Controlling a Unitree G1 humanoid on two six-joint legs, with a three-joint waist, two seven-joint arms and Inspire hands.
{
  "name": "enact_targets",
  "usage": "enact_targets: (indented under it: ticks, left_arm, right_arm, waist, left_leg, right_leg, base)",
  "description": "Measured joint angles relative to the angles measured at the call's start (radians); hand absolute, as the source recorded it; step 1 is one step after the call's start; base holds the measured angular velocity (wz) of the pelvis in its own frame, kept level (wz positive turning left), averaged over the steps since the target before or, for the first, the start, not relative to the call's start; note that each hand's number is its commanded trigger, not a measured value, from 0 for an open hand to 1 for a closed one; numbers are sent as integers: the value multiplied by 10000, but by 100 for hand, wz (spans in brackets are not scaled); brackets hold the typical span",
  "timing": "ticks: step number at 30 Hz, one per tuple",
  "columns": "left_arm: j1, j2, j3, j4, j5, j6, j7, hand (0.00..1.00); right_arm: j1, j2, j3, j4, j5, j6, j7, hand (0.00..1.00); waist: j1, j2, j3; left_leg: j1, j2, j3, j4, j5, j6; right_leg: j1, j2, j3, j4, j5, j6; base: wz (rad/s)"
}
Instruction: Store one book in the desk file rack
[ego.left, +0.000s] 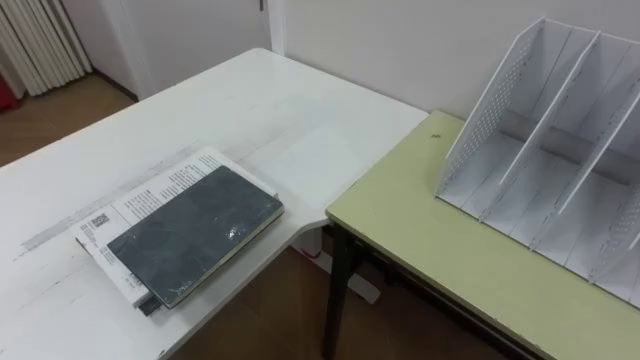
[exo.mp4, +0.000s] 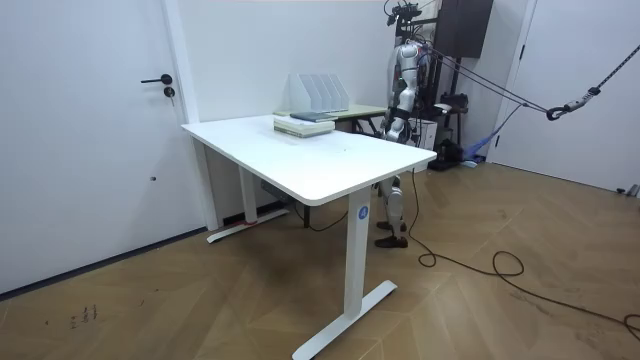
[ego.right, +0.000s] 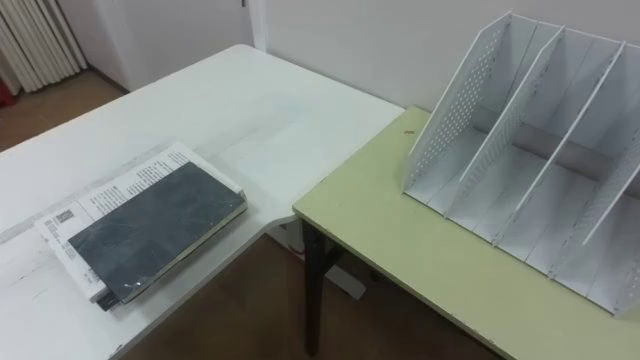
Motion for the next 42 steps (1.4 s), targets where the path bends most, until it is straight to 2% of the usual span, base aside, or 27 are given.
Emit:
enact_targets:
  ticks: [6,9,20,21,26,29,31,35,36,42]
  left_arm:
    - [4,0,4,25,-8,-2,-47,0]
    - [18,-1,8,9,-2,-2,-46,0]
    - [-14,-1,70,14,184,-48,-18,0]
    - [-40,-1,69,13,188,-48,-3,0]
    - [-156,-3,72,-4,702,-51,117,0]
    - [-183,-19,79,-62,1556,-106,374,0]
    - [-195,-30,29,-318,2495,-112,631,0]
    - [-244,-27,-390,-832,4063,-108,814,0]
    - [-247,-22,-491,-997,4677,-107,846,0]
    - [-303,12,-1797,-2477,7267,-70,943,0]
  right_arm:
    - [4,0,1,7,1,0,-45,0]
    - [6,-1,0,7,-10,0,-72,0]
    - [80,-2,11,31,371,-2,81,0]
    - [93,-3,15,32,372,-3,81,0]
    - [95,-5,27,154,665,-3,164,0]
    - [87,-4,5,256,645,-41,215,0]
    - [70,-5,32,222,590,-166,224,0]
    - [-9,-24,66,218,179,-247,205,0]
    - [-26,-23,70,221,30,-284,210,0]
    - [-190,-28,248,191,-153,-469,312,0]
  waist:
    - [7,61,52]
    - [6,56,53]
    - [4,27,24]
    - [-3,-13,-1]
    - [7,-9,-2]
    - [-12,-20,-5]
    - [-7,-27,-13]
    - [-58,-39,-14]
    - [-182,-47,-12]
    - [-553,-125,25]
  left_leg:
    - [102,3,-3,-2,-1,1]
    - [118,3,-15,-2,-4,2]
    - [66,-11,-67,-3,-9,4]
    - [57,-12,-69,-4,-9,4]
    - [72,-12,-7,-6,-9,4]
    - [143,-19,-5,-61,-9,4]
    - [177,-14,-7,-106,-8,4]
    - [175,-24,-11,-104,-7,5]
    - [172,-54,3,-102,-6,6]
    - [162,-71,6,-100,-3,9]
  right_leg:
    - [114,6,1,-23,0,0]
    - [120,1,1,-33,-2,-1]
    - [84,60,5,-25,-2,-1]
    - [85,62,6,-29,-2,-1]
    - [104,56,11,-38,0,-1]
    - [144,56,32,-53,0,0]
    - [145,73,85,-47,0,0]
    - [137,72,90,-47,1,2]
    - [148,61,5,-51,2,3]
    - [132,46,127,-52,1,3]
  base:
    - [0]
    - [0]
    - [0]
    - [0]
    - [0]
    - [-1]
    - [-5]
    - [0]
    - [6]
    - [-1]
